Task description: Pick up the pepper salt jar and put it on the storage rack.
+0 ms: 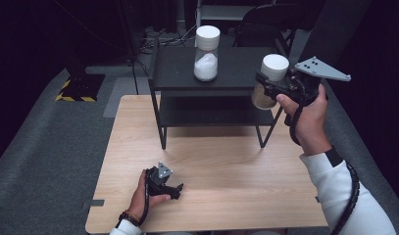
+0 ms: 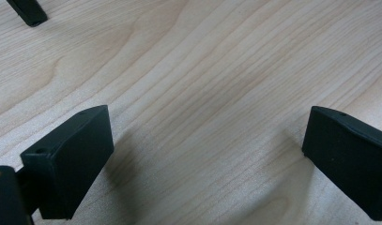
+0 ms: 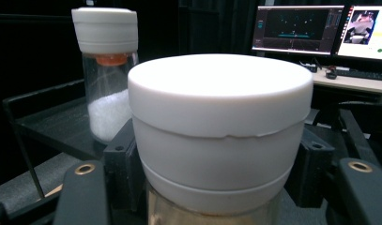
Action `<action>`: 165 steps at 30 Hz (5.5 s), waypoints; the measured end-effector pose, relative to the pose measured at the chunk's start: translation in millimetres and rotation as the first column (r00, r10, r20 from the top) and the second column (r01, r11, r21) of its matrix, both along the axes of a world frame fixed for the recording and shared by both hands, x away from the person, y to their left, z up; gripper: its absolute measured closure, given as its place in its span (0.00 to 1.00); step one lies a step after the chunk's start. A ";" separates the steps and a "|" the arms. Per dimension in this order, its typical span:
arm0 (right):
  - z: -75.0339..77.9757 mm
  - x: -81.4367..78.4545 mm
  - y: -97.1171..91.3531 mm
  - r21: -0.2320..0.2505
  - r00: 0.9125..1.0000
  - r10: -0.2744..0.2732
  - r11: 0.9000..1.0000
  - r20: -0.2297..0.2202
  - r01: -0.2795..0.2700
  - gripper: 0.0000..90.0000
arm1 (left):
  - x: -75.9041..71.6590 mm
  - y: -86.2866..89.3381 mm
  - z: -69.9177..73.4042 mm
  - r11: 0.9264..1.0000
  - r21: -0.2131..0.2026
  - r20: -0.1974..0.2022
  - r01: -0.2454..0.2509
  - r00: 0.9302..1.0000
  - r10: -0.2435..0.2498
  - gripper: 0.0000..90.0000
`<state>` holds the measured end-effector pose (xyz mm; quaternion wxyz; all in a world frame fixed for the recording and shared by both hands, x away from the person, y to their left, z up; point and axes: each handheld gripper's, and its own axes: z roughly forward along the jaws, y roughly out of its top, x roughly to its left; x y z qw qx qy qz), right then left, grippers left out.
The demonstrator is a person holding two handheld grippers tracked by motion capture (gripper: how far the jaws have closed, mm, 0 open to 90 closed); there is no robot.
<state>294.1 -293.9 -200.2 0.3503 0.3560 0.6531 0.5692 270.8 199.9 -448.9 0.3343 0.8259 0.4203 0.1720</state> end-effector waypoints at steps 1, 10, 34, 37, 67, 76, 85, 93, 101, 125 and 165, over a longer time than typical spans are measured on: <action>1.0 1.0 0.9 0.000 1.000 -0.002 1.000 0.001 0.002 0.38 | 0.0 0.0 0.0 1.000 0.000 0.000 0.000 1.000 0.000 0.02; 5.0 11.9 6.8 0.010 1.000 -0.006 1.000 0.019 0.006 0.38 | 0.0 0.0 0.1 1.000 0.001 0.000 0.000 1.000 0.000 0.02; 17.0 52.5 25.6 0.039 0.999 -0.032 0.999 0.014 0.032 0.38 | -0.1 -0.1 0.1 1.000 0.000 0.000 -0.001 1.000 0.001 0.02; 16.8 58.7 28.3 0.038 0.999 -0.031 0.999 0.016 0.031 0.38 | -0.1 -0.2 0.1 1.000 0.001 0.000 -0.001 1.000 0.001 0.02; 5.5 74.1 31.9 0.026 0.999 -0.036 0.999 0.038 0.035 0.36 | 0.2 -0.1 0.1 1.000 -0.001 -0.002 -0.001 1.000 0.001 0.02; 5.7 72.5 34.6 0.004 0.997 -0.049 0.999 0.054 0.048 0.28 | 0.2 -0.1 0.2 1.000 0.000 -0.002 0.000 1.000 0.000 0.02; 8.1 71.8 32.6 -0.023 0.996 -0.056 0.998 0.067 0.057 0.13 | 0.2 0.0 0.2 1.000 0.000 -0.002 0.000 1.000 0.000 0.02; 11.0 67.0 25.1 -0.046 0.997 -0.033 0.998 0.071 0.036 0.03 | 0.1 -0.1 -0.1 1.000 -0.001 0.000 -0.001 1.000 0.001 0.02; 7.2 53.2 16.8 -0.070 0.997 -0.005 0.997 0.075 0.011 0.01 | 0.3 0.0 0.2 1.000 -0.001 -0.002 0.000 1.000 0.000 0.02; -30.4 0.4 -12.9 -0.148 0.997 0.036 0.989 0.070 -0.025 0.00 | 0.5 -0.4 -0.1 1.000 0.001 0.000 0.002 1.000 -0.002 0.02; -146.3 -54.4 -58.8 -0.207 0.994 0.065 0.975 -0.082 -0.081 0.00 | 0.6 -0.4 0.0 1.000 0.000 -0.001 0.001 1.000 -0.001 0.02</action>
